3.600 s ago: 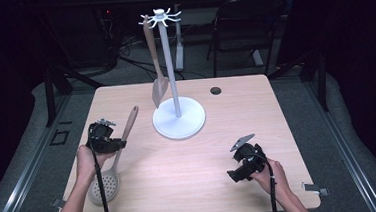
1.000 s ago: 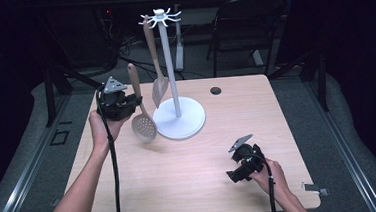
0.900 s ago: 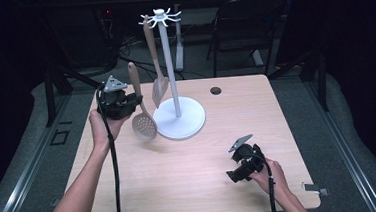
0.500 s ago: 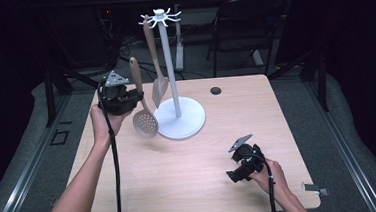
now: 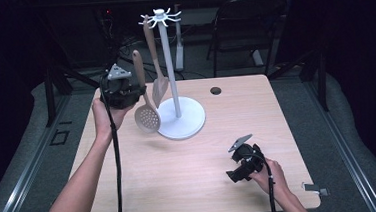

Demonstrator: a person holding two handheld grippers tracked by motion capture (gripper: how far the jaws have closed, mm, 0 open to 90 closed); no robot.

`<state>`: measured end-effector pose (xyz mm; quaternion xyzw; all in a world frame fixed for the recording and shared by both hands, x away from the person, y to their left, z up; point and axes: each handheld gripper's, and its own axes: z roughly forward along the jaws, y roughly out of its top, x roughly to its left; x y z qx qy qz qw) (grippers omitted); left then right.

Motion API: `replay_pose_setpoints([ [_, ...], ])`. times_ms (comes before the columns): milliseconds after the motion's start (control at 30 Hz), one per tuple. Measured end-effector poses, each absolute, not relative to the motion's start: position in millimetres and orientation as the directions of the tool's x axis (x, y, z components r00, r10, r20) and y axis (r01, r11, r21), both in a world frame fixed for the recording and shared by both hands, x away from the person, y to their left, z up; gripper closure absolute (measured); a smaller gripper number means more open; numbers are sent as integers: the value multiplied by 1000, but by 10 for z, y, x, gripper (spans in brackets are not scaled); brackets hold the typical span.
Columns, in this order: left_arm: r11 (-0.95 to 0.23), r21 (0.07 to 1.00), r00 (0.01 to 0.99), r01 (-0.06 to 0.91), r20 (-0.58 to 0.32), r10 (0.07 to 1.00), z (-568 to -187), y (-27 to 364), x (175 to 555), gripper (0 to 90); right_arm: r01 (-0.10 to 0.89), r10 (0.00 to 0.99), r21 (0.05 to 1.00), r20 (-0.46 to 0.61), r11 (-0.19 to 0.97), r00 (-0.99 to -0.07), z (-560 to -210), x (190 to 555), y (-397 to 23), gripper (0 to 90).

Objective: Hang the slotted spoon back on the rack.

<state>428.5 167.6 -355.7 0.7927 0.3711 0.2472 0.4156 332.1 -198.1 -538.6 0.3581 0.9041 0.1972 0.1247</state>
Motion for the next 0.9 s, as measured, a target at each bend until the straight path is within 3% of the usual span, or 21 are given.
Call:
replay_pose_setpoints([
  [900,-370,847,601,381,77,796,-3208,1471,4521,752,597,696,445,-89,668,-712,-5386,3323,-1974,101],
])
